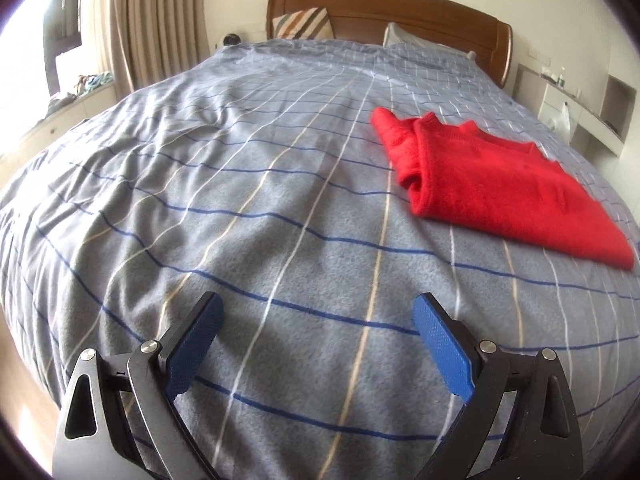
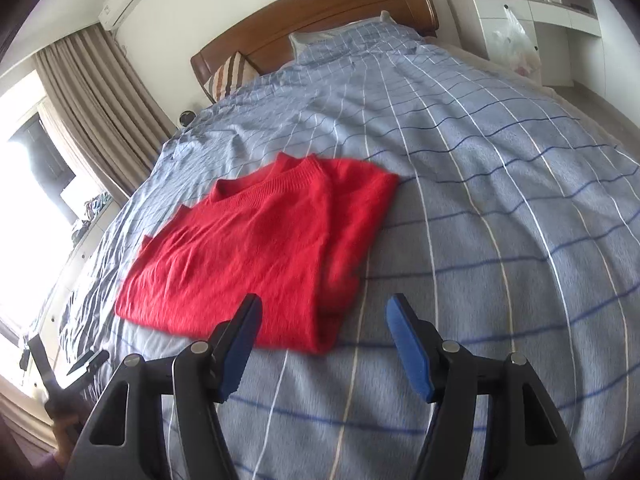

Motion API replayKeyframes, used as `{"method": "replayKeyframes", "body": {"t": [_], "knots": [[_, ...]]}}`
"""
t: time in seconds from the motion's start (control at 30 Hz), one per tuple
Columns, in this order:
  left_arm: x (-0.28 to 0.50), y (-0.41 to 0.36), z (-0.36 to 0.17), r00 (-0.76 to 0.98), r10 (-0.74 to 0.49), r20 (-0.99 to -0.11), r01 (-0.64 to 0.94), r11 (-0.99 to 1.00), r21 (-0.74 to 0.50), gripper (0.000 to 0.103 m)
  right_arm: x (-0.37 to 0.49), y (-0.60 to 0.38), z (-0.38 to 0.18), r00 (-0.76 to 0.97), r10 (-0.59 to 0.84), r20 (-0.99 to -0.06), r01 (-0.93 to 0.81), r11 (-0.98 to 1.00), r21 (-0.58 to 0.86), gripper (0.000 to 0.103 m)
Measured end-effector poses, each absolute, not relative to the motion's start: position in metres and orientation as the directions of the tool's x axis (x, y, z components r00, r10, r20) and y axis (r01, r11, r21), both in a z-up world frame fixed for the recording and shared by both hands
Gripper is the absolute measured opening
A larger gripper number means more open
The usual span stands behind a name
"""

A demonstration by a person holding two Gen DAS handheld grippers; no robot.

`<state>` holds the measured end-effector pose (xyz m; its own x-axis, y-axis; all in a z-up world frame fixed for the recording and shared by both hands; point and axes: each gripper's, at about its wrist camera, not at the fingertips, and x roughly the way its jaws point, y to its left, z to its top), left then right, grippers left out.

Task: Fold small clothes
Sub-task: 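Withdraw both tools and bring the right gripper to the folded sweater edge, then grasp the edge of the folded red sweater with the right gripper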

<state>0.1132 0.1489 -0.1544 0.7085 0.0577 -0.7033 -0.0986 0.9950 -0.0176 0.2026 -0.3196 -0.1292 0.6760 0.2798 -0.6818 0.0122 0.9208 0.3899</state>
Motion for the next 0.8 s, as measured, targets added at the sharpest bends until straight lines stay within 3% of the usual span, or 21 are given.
{"method": "replayKeyframes", "body": {"t": [0.23,0.3,0.4,0.53,0.63,0.7,0.73,0.8], "knots": [[0.117,0.169,-0.15,0.718,0.011,-0.696,-0.134,0.983,-0.123,0.097,0.274,-0.329,-0.136,0.587,0.435,-0.682,0.072,0.812,0.58,0.066],[0.118,0.173,-0.151,0.716,0.0,-0.698,-0.136,0.981,-0.139,0.097,0.29,-0.316,-0.145,0.544,0.425,-0.724,0.079,0.833,0.548,0.066],[0.116,0.177,-0.15,0.718,-0.006,-0.696,-0.135,0.98,-0.148,0.097,0.297,-0.312,-0.154,0.545,0.219,-0.81,0.195,0.906,0.376,0.066],[0.118,0.182,-0.151,0.712,-0.026,-0.702,-0.138,0.975,-0.176,0.097,0.284,-0.321,-0.156,0.574,0.196,-0.795,0.256,0.879,0.402,0.067],[0.123,0.184,-0.153,0.703,-0.041,-0.71,-0.142,0.97,-0.196,0.097,0.286,-0.324,-0.164,0.538,0.292,-0.791,0.229,0.852,0.47,0.07],[0.125,0.184,-0.154,0.702,-0.042,-0.711,-0.141,0.97,-0.197,0.097,0.294,-0.316,-0.175,0.477,0.369,-0.798,0.202,0.837,0.508,0.051],[0.125,0.185,-0.154,0.702,-0.044,-0.711,-0.14,0.97,-0.199,0.097,0.298,-0.31,-0.174,0.456,0.357,-0.815,0.187,0.857,0.481,0.014],[0.123,0.188,-0.153,0.705,-0.054,-0.707,-0.142,0.966,-0.215,0.097,0.302,-0.298,-0.165,0.449,0.346,-0.824,0.178,0.869,0.462,0.011]]}}
